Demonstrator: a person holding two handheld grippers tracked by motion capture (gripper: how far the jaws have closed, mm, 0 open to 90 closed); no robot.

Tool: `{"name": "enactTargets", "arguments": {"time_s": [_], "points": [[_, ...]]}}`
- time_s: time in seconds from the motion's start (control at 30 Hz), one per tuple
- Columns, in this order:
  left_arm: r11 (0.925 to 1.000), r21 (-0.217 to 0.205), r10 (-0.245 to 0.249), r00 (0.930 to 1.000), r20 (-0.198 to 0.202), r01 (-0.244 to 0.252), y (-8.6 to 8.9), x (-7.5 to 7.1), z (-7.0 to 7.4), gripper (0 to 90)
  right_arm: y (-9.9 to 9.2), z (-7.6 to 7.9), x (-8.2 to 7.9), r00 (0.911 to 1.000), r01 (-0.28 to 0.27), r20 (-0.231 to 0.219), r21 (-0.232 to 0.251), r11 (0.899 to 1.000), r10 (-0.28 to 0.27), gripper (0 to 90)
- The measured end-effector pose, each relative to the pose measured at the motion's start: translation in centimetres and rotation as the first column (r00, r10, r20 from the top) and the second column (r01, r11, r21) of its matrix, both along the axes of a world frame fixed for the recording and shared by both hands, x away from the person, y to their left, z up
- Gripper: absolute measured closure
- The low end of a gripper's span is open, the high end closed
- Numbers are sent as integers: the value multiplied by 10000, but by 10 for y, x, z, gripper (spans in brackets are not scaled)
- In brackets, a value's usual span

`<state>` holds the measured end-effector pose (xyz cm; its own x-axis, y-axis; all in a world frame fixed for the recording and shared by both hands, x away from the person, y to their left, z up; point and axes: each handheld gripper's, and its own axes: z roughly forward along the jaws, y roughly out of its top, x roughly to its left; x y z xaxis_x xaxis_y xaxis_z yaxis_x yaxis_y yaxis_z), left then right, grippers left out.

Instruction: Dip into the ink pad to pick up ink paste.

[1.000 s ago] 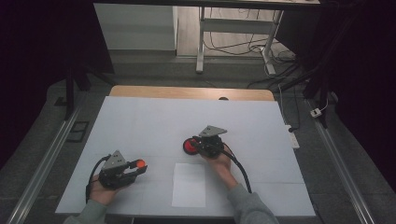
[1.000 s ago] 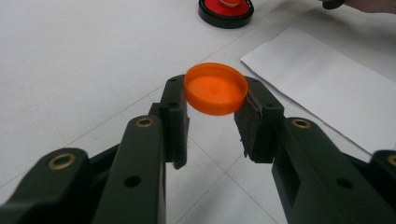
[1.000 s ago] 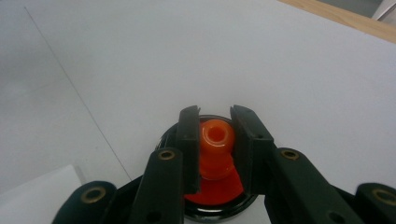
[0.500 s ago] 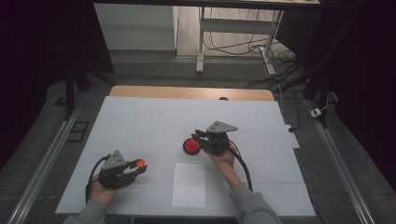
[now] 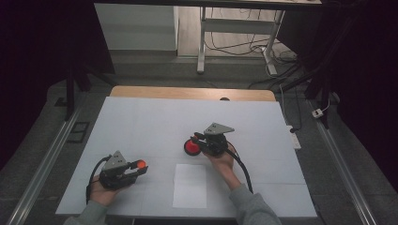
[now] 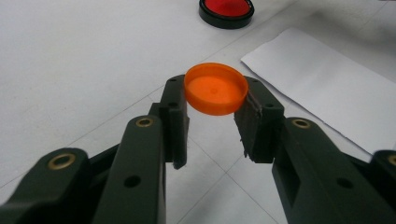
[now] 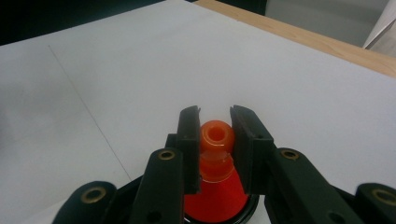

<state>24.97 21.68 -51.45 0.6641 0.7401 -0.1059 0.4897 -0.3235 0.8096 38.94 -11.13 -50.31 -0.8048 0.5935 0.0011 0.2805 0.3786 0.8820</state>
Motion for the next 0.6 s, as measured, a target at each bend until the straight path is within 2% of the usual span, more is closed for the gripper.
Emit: {"name": "enactTargets", "arguments": {"time_s": [0.6], "points": [[10000,26,-7,10000,-28,7,0,0,-1,651,6,-12,3,9999,-69,-77,-558,9984,65,723]]}}
